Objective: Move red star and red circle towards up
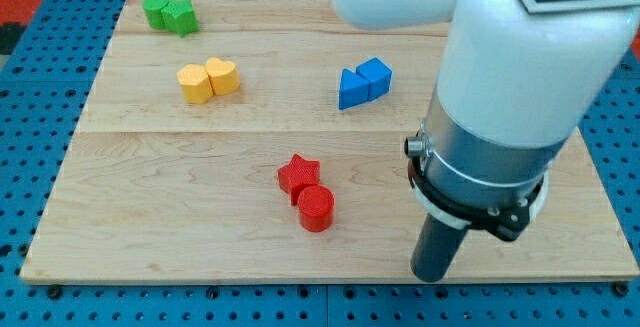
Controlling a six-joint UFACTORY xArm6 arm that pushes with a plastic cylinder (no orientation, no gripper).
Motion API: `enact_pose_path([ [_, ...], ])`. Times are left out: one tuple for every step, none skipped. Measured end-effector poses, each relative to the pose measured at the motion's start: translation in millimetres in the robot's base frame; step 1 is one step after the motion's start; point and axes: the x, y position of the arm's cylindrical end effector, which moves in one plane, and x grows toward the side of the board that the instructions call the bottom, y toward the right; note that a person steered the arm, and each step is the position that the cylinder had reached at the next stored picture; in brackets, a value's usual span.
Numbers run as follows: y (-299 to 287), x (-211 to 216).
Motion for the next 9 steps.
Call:
enact_pose_path([
  [-11,0],
  [-74,-7],
  [-95,-26],
  [-93,-47],
  [-124,-59],
  [-124,-65],
  [-124,-88],
  [-126,-119],
  [-128,-155],
])
